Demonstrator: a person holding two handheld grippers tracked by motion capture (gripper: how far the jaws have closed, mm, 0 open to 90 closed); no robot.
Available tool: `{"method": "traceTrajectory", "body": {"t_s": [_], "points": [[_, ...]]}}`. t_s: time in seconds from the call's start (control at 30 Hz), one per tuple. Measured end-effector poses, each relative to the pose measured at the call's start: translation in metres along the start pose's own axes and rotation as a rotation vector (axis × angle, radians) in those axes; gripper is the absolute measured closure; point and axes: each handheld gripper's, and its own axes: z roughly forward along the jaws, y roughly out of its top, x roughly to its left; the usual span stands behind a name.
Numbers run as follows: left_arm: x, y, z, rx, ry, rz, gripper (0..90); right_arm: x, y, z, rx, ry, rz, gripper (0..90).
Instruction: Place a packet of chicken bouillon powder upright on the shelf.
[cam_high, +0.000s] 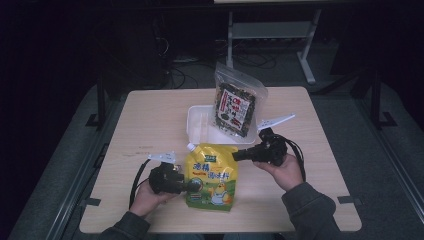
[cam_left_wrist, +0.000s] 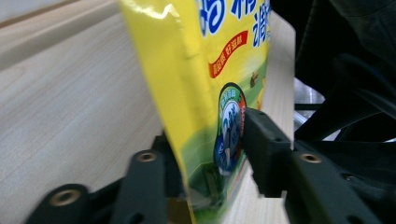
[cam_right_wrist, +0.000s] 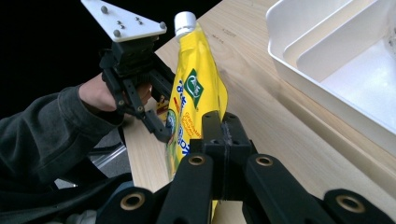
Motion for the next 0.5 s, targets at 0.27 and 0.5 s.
{"method": "traceTrajectory", "body": {"t_s": [0.27,0.5], "points": [[-0.003,0.001,-0.002,-0.018,-0.042,0.018,75.6,0.007,0.011,-0.009,0.037,0.003,-0.046,84.2],[-0.007,0.003,-0.002,-0.016,-0.046,0.047,76.4,0.013,0.031,-0.008,0.092,0.007,-0.076,66.0]]}}
